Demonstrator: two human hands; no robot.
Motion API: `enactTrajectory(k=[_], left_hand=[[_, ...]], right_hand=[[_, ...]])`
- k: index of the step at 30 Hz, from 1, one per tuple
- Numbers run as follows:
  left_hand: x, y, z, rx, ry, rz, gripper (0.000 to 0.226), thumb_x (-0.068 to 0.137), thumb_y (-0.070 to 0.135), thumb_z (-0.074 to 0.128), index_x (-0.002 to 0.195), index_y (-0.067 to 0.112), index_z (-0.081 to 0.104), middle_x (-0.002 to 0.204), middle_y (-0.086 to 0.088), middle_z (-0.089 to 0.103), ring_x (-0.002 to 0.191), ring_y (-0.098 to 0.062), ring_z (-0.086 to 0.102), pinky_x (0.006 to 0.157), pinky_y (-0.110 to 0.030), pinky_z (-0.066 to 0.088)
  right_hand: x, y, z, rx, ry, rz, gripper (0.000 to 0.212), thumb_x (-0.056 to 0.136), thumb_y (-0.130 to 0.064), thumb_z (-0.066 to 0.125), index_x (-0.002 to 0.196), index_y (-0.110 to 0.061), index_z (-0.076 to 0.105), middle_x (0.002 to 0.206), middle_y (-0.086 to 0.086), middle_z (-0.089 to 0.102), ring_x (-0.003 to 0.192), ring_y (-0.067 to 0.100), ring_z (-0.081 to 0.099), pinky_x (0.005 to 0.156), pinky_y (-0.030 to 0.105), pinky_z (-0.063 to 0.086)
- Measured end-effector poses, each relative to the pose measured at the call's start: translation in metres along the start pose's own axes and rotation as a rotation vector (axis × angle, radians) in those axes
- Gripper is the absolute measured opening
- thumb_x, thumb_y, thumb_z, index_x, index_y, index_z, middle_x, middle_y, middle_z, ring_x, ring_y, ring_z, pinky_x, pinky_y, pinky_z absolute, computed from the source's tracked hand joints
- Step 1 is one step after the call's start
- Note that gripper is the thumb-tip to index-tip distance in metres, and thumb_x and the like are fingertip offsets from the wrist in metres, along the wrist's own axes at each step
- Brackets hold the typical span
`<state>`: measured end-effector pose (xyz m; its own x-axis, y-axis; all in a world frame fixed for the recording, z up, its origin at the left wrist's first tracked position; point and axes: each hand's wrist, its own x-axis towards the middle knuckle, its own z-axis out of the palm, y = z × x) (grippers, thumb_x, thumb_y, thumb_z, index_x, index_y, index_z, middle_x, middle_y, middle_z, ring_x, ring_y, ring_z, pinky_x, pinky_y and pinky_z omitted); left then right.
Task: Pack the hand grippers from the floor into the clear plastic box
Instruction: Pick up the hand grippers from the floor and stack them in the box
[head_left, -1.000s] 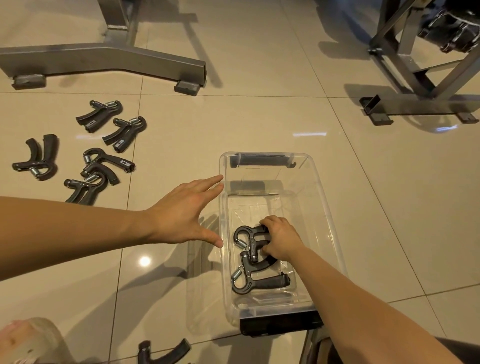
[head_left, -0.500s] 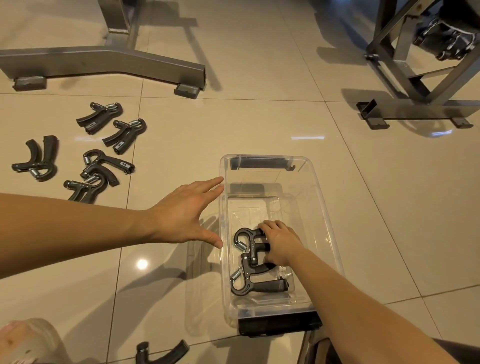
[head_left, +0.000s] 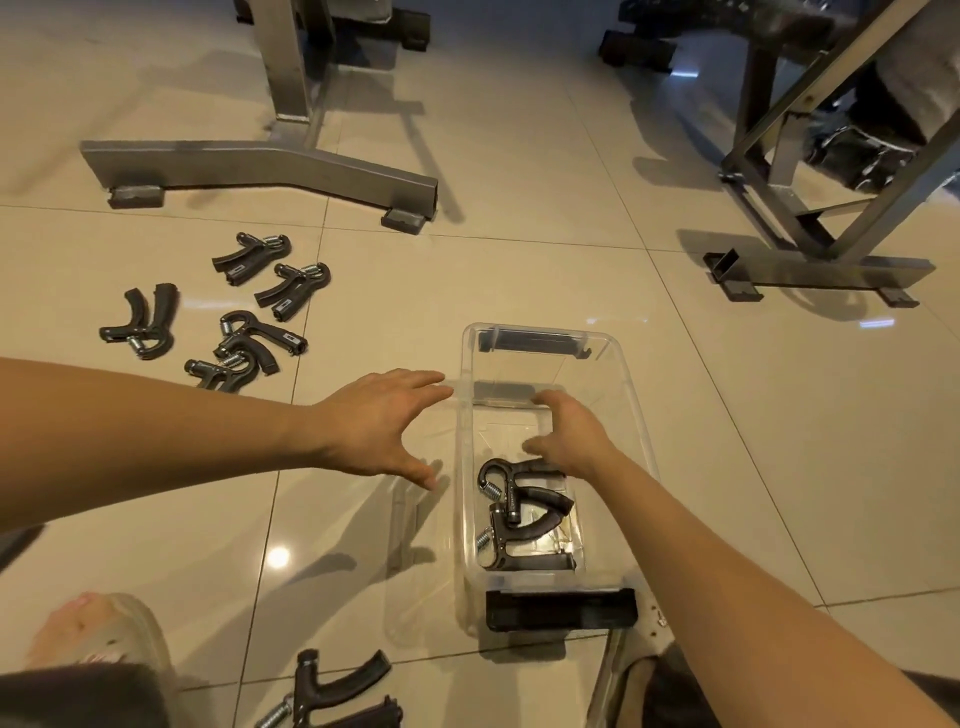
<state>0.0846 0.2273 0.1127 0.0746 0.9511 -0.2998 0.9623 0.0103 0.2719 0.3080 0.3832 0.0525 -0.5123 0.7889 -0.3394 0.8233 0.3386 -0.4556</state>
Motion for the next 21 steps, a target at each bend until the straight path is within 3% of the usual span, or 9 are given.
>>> enactTrajectory(k=[6,11,16,21], left_hand=[[-0.056,-0.006,-0.018,0.041,0.023,-0.08,0.083,0.078,0.067,0.07,0.147,0.029,0.044,0.163,0.006,0.029,0.148,-0.015,0.028,0.119,-0.035,0.028],[-0.128,-0.026,-0.051,0.075,0.052,-0.22,0.065,0.08,0.063,0.071,0.134,0.028,0.058,0.151,0.008,0.046,0.138,-0.015,0.042,0.111,-0.034,0.04],[-0.177,-0.057,-0.043,-0.032,0.075,-0.398,0.059,0.078,0.062,0.074,0.124,0.025,0.064,0.12,0.002,0.065,0.107,-0.018,0.061,0.09,-0.04,0.053],[-0.225,-0.103,0.007,-0.107,-0.033,-0.482,0.054,0.083,0.054,0.075,0.127,0.026,0.061,0.13,0.006,0.06,0.11,-0.011,0.056,0.089,-0.029,0.048]], right_hand=[[-0.027,-0.087,-0.029,0.129,0.199,-0.248,0.045,0.087,-0.019,0.073,0.131,-0.018,0.061,0.133,-0.003,0.062,0.119,0.018,0.059,0.098,0.034,0.048],[-0.062,-0.159,-0.016,0.108,0.223,-0.478,0.034,0.091,-0.021,0.068,0.124,-0.019,0.063,0.125,-0.004,0.064,0.112,0.015,0.059,0.094,0.036,0.049],[-0.107,-0.2,0.055,-0.16,0.007,-0.734,0.035,0.092,-0.032,0.065,0.125,-0.024,0.06,0.121,-0.005,0.062,0.11,0.017,0.058,0.087,0.037,0.051],[-0.128,-0.186,0.145,-0.441,-0.363,-0.825,0.064,0.083,-0.047,0.073,0.138,-0.025,0.049,0.13,-0.001,0.052,0.117,0.022,0.053,0.09,0.04,0.051]])
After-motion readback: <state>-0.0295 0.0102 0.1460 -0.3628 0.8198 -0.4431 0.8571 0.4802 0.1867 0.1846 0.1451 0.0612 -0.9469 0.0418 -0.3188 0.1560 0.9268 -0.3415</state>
